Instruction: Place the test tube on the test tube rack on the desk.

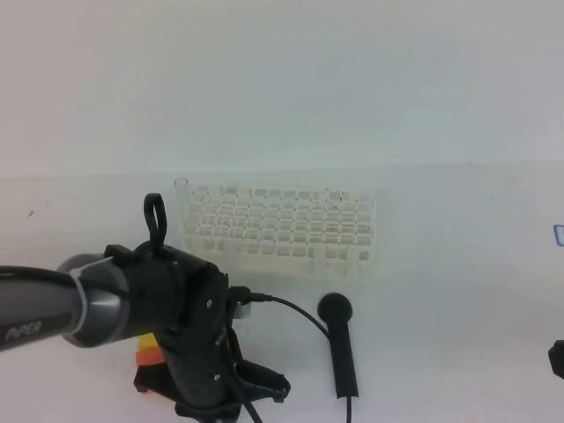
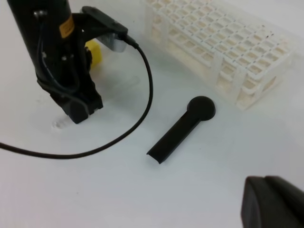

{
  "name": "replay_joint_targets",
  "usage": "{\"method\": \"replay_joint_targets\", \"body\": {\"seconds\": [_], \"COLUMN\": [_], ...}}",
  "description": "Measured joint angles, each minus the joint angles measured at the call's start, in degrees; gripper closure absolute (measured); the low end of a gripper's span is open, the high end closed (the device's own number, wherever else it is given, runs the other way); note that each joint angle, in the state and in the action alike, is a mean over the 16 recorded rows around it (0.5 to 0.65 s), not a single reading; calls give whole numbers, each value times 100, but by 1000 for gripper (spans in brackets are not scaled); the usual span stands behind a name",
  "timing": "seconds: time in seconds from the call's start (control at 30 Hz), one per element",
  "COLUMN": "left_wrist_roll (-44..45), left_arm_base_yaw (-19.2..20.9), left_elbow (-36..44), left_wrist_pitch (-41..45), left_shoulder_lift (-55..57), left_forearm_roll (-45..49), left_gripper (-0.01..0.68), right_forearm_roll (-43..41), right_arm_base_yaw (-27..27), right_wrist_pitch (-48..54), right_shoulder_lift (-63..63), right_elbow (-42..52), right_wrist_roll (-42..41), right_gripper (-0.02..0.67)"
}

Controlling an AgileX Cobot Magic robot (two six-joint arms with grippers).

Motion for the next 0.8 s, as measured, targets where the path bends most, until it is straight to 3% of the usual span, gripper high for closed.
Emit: {"method": "replay_joint_targets", "body": {"seconds": [0.17, 0.53, 0.67, 0.8], "left_wrist_roll": [289, 1345, 2485, 4567], "left_arm_base_yaw": [0, 0, 0, -35], "left_elbow": [-325, -958, -720, -122], "left_wrist_pitch": [255, -256, -1084, -1945], "left_shoulder_lift": [-148, -1649, -2415, -3118], "left_forearm_roll": [-87, -421, -1258, -3006], "left_gripper": [669, 673, 673, 673], "right_forearm_roll": [0, 2, 15, 74], "right_arm_base_yaw": [0, 0, 0, 0], "right_wrist_pitch": [0, -109, -288, -527], "right_shoulder_lift": [0, 0, 0, 0], "right_elbow": [0, 0, 0, 0], "right_wrist_roll": [0, -33, -121, -238], "right_gripper": [650, 650, 650, 650]}}
